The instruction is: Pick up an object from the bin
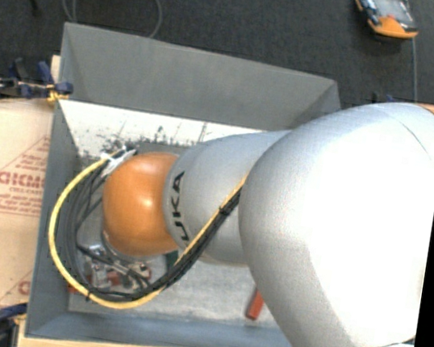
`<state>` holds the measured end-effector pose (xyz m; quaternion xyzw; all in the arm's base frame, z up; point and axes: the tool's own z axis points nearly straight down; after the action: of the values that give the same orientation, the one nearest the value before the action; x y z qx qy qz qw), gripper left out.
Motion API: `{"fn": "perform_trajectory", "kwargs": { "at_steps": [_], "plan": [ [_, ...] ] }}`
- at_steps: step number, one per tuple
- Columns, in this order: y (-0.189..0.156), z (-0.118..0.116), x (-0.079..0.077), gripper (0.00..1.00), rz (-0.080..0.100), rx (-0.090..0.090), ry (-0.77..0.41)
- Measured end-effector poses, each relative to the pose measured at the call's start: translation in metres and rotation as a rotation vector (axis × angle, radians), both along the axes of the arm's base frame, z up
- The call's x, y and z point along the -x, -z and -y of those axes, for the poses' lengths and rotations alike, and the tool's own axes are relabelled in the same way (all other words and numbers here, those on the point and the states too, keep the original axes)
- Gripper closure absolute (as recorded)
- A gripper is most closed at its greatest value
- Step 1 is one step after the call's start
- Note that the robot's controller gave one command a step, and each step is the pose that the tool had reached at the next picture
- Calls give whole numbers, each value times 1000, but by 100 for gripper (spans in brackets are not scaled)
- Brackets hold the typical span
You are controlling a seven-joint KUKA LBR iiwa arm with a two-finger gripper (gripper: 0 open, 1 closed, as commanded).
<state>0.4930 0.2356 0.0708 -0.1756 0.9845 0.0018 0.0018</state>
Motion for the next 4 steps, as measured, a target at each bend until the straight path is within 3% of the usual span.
{"fn": "perform_trajectory", "kwargs": {
  "at_steps": [1,2,3,4],
  "plan": [
    [-23,1,-7,100,3,3,-24],
    [-22,1,-6,0,1,3,-23],
    [0,9,2,0,3,0,33],
    [0,9,3,100,0,1,33]
  ]
}}
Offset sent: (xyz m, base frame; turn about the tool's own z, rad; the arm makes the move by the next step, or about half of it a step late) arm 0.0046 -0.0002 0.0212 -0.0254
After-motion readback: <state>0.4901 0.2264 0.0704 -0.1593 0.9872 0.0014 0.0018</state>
